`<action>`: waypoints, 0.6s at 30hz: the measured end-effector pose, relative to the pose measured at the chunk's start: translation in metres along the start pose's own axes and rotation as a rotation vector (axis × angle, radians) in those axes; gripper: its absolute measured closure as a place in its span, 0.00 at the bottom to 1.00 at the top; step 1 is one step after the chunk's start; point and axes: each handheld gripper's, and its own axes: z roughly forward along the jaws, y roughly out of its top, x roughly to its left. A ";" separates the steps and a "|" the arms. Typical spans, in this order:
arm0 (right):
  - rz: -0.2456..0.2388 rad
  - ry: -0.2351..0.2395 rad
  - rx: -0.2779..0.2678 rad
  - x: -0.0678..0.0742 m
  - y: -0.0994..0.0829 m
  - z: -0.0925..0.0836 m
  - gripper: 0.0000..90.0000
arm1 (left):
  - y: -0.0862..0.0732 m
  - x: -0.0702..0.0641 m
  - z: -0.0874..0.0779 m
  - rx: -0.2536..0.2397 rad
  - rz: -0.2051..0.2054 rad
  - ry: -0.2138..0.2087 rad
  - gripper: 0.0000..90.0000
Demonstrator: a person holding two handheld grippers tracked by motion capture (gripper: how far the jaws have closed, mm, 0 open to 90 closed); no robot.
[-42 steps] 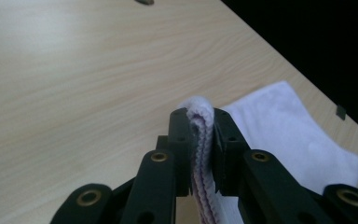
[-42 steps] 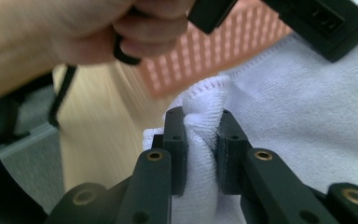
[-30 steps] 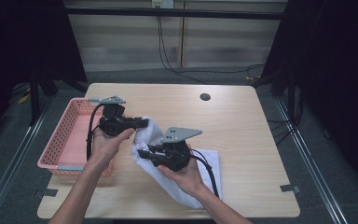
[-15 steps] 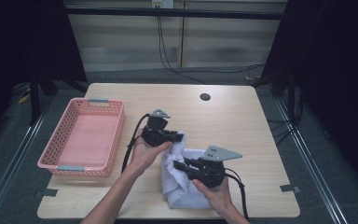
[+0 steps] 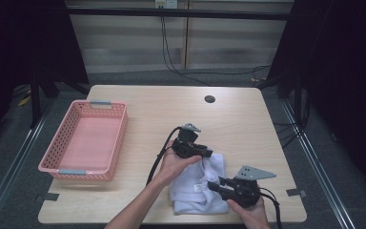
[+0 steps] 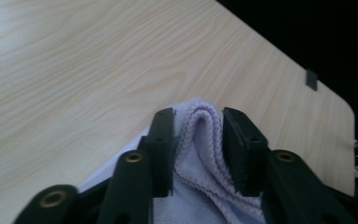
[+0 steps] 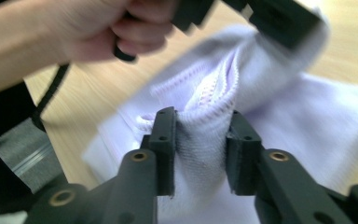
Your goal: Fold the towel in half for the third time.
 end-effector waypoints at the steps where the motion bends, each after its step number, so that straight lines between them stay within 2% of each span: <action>1: 0.004 -0.017 0.012 -0.004 -0.004 -0.008 0.64 | 0.001 -0.002 -0.010 -0.038 0.018 0.002 0.56; 2: 0.017 -0.026 0.019 -0.005 -0.005 -0.012 0.60 | 0.001 -0.001 -0.018 -0.051 0.017 0.003 0.53; 3: 0.011 -0.042 0.027 -0.006 -0.005 -0.017 0.56 | 0.000 -0.001 -0.025 -0.076 0.014 0.005 0.51; 5: -0.007 -0.087 0.027 -0.007 -0.005 -0.026 0.49 | -0.005 -0.001 -0.042 -0.094 0.025 0.026 0.50; 6: -0.007 -0.087 0.027 -0.007 -0.005 -0.026 0.49 | -0.005 -0.001 -0.042 -0.094 0.025 0.026 0.50; 7: -0.008 -0.106 0.029 -0.012 -0.001 -0.033 0.43 | -0.015 0.000 -0.058 -0.086 0.043 0.045 0.52; 8: -0.013 -0.122 0.026 -0.016 0.002 -0.034 0.42 | -0.015 0.000 -0.058 -0.086 0.043 0.045 0.57; 9: -0.004 -0.117 0.022 -0.020 0.006 -0.033 0.42 | -0.031 -0.004 -0.068 -0.068 0.068 0.067 0.61; 11: 0.008 -0.125 0.011 -0.028 0.015 -0.026 0.46 | -0.050 -0.010 -0.070 -0.024 0.094 0.038 0.73; 13: 0.004 -0.129 0.006 -0.038 0.028 -0.013 0.50 | -0.067 -0.019 -0.066 0.047 0.129 0.031 0.75; 16: -0.010 -0.166 0.039 -0.059 0.046 0.014 0.48 | -0.089 -0.029 -0.065 0.104 0.132 0.012 0.68; 18: -0.001 -0.167 0.076 -0.072 0.053 0.032 0.47 | -0.098 -0.036 -0.067 0.095 0.152 -0.007 0.64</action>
